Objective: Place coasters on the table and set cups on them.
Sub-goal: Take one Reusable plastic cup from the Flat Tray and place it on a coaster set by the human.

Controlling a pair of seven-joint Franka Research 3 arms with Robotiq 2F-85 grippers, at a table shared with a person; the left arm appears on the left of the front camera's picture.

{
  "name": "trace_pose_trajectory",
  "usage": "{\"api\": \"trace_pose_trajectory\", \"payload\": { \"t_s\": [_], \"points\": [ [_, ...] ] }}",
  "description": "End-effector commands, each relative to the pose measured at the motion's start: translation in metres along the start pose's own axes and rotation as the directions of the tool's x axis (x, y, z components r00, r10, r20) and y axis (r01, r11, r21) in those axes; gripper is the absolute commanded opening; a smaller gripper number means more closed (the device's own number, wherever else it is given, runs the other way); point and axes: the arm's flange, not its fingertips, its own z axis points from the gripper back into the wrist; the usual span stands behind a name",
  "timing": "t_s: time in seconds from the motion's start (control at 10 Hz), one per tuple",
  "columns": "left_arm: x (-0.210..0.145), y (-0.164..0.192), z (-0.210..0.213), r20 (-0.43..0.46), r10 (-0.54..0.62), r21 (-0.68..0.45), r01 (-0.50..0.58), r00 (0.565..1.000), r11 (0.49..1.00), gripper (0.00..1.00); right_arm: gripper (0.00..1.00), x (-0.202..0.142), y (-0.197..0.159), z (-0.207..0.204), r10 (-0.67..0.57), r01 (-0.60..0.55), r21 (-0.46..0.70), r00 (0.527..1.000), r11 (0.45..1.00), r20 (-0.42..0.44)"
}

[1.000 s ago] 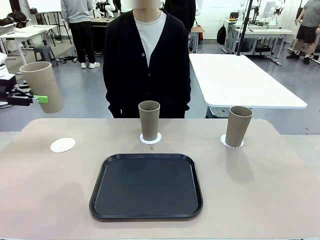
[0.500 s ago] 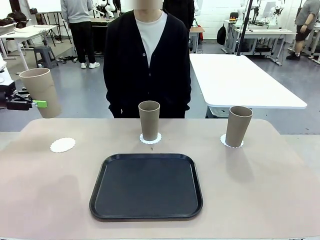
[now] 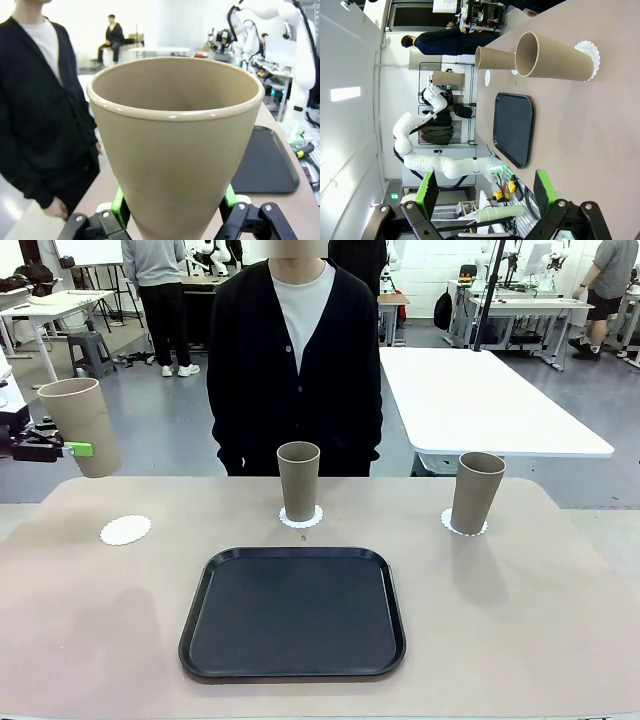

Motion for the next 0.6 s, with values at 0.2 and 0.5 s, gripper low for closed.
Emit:
{"api": "trace_pose_trajectory", "payload": {
  "t_s": [0.2,0.5],
  "points": [
    [-0.024,0.007,-0.002,-0.02,-0.024,-0.064,0.023,1.0,0.998,0.84,1.0,0.001,0.001,-0.001,0.002,-0.002,0.001,1.0,1.0,0.001],
    [-0.055,0.007,-0.008,-0.042,-0.052,-0.066,0.049,0.998,0.997,0.84,1.0,0.001,0.001,-0.001,0.002,-0.002,0.001,1.0,1.0,0.001]
  ]
}}
